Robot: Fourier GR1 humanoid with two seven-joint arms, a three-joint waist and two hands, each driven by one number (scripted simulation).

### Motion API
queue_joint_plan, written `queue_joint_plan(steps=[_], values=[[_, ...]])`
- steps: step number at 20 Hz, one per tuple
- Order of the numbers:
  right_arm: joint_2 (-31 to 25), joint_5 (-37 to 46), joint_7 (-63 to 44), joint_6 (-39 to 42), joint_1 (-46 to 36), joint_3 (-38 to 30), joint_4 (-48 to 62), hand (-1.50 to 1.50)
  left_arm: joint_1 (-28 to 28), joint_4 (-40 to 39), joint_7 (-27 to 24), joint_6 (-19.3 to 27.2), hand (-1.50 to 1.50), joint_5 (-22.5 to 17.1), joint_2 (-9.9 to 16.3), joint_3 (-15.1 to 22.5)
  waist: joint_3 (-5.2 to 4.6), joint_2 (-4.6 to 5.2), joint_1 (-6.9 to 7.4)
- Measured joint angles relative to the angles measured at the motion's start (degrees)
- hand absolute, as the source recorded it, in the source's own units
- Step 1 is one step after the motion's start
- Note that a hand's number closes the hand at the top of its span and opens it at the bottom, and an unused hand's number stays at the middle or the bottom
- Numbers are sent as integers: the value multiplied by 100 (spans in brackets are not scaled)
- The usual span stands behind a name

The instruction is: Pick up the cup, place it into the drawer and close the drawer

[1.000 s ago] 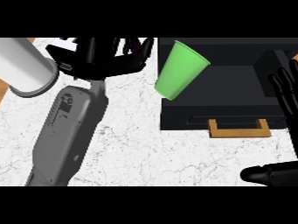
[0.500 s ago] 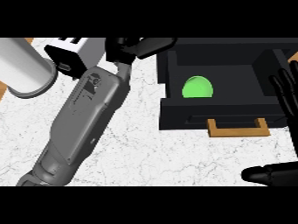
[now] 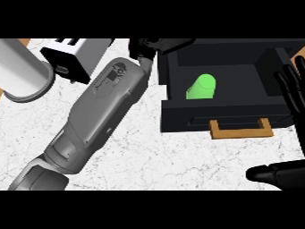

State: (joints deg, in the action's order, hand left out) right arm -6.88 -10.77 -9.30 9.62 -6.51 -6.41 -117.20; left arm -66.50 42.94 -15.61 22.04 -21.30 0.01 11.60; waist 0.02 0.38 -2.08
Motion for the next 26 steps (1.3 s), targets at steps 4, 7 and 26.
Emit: queue_joint_plan(steps=[4, 7, 26], values=[[50, 32, 126, 42, 97, 55, 26, -150, -245, -608, -218, 21, 150, -367, 0, 283, 2, 11, -46], [81, 74, 142, 21, 61, 104, 21, -150, -360, -997, -380, 46, 150, -614, 0, 535, 3, 24, -90], [122, -64, 209, 157, -228, 245, 217, -150, -992, -2114, -242, 552, -150, -1266, 0, 2117, 10, 112, -440]])
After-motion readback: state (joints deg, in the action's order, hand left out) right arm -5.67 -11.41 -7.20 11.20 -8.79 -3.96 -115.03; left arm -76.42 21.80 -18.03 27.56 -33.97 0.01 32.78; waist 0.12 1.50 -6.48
